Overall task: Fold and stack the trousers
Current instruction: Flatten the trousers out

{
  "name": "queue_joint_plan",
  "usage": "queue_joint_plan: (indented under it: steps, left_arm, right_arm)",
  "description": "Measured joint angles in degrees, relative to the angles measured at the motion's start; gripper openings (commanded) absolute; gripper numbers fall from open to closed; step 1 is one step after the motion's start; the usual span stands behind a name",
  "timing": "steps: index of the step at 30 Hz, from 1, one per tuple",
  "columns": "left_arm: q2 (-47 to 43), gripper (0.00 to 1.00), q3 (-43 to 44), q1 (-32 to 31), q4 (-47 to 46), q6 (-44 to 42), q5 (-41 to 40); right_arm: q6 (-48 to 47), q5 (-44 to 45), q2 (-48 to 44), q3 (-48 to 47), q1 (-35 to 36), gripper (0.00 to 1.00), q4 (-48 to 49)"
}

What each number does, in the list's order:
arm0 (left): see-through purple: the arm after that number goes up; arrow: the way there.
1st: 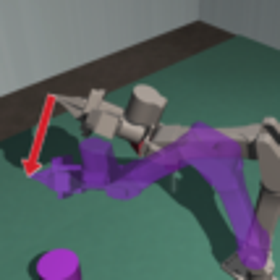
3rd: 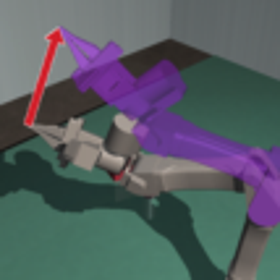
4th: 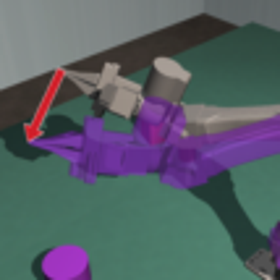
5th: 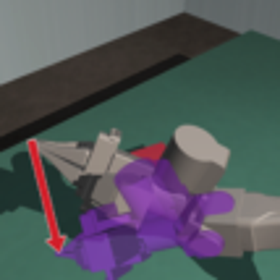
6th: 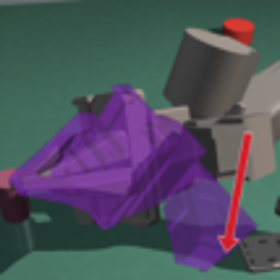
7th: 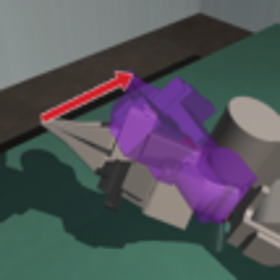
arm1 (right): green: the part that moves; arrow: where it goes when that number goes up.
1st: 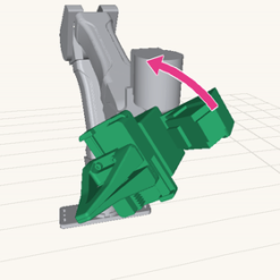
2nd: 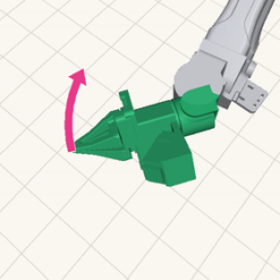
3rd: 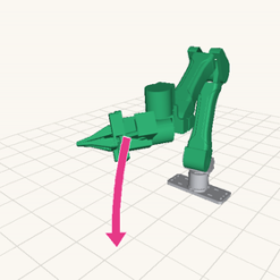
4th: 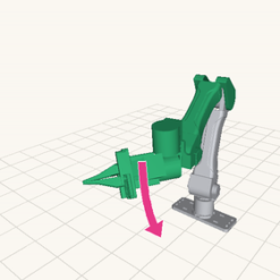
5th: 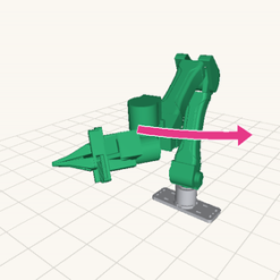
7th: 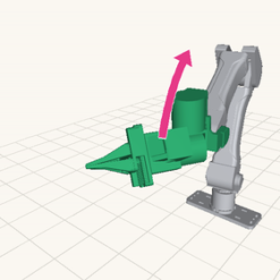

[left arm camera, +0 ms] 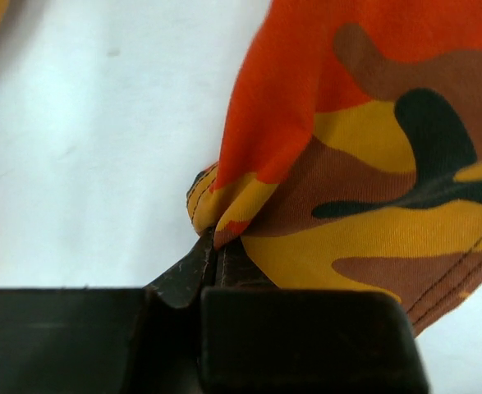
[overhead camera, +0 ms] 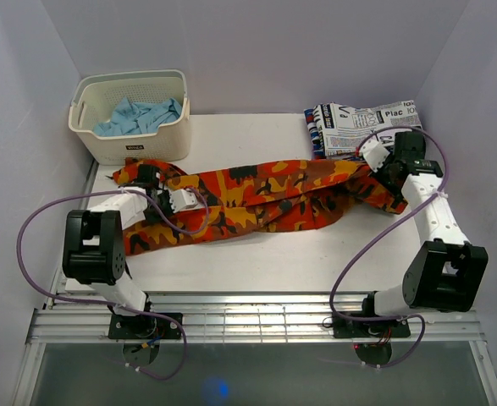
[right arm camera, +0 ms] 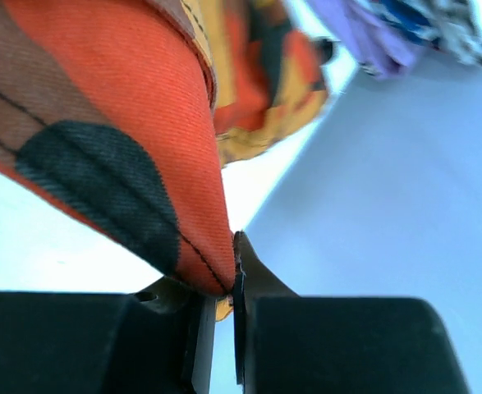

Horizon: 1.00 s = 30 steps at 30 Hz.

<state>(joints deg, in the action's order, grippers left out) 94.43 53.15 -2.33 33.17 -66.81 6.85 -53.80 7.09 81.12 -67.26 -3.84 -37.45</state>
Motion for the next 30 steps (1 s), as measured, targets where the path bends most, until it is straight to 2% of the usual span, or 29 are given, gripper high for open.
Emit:
queue_joint_plan:
  steps: [3, 7, 8, 10, 11, 12, 13, 16, 20, 24, 30]
  left_arm:
    - [3.19, 0.0, 2.08, 0.2, -5.11, 0.5, -5.05]
    - [6.82, 0.17, 4.94, 0.96, -10.43, 0.76, -9.42]
    - [6.75, 0.31, 5.01, 1.25, -10.56, 0.79, -8.96]
    - [6.19, 0.49, 5.68, 1.95, -9.44, 0.87, -6.8]
    - [5.81, 0.67, 6.32, 2.47, -8.09, 1.27, -5.09]
    - [5.42, 0.71, 7.21, 3.34, -5.73, 1.38, -2.56]
    - [5.03, 0.8, 8.0, 3.96, -3.8, 2.03, -0.68]
    - [3.54, 0.81, 11.02, 5.7, 1.79, 2.82, 5.73]
    - [1.62, 0.8, 14.78, 6.12, 2.12, 3.3, 9.9]
    - [3.91, 0.79, 19.12, 5.95, -1.05, 4.46, 10.69]
    - [14.64, 0.81, 22.16, 5.95, -11.5, 6.21, 8.13]
  right_arm:
    - [-0.92, -0.33, 1.05, -4.11, -2.86, 0.08, -0.68]
    - [-1.36, -1.22, 3.43, -8.28, -4.81, 0.08, -1.57]
    - [-1.51, -1.33, 3.72, -8.39, -4.85, 0.08, -1.66]
    - [-1.84, -1.66, 3.93, -8.39, -4.96, 0.08, -2.51]
    - [-1.97, -1.75, 3.96, -8.39, -5.01, 0.08, -2.86]
    - [-2.05, -1.95, 3.96, -8.37, -4.98, 0.08, -3.13]
    - [-2.21, -2.19, 3.96, -8.37, -4.98, 0.08, -3.19]
    - [-2.38, -2.62, 4.0, -8.37, -5.05, 0.08, -3.26]
    - [-2.38, -2.99, 4.33, -8.39, -5.05, 0.08, -3.87]
    - [-2.38, -2.99, 4.72, -8.39, -5.05, 0.08, -4.83]
    - [-2.32, -2.99, 4.85, -8.39, -5.05, 0.08, -5.73]
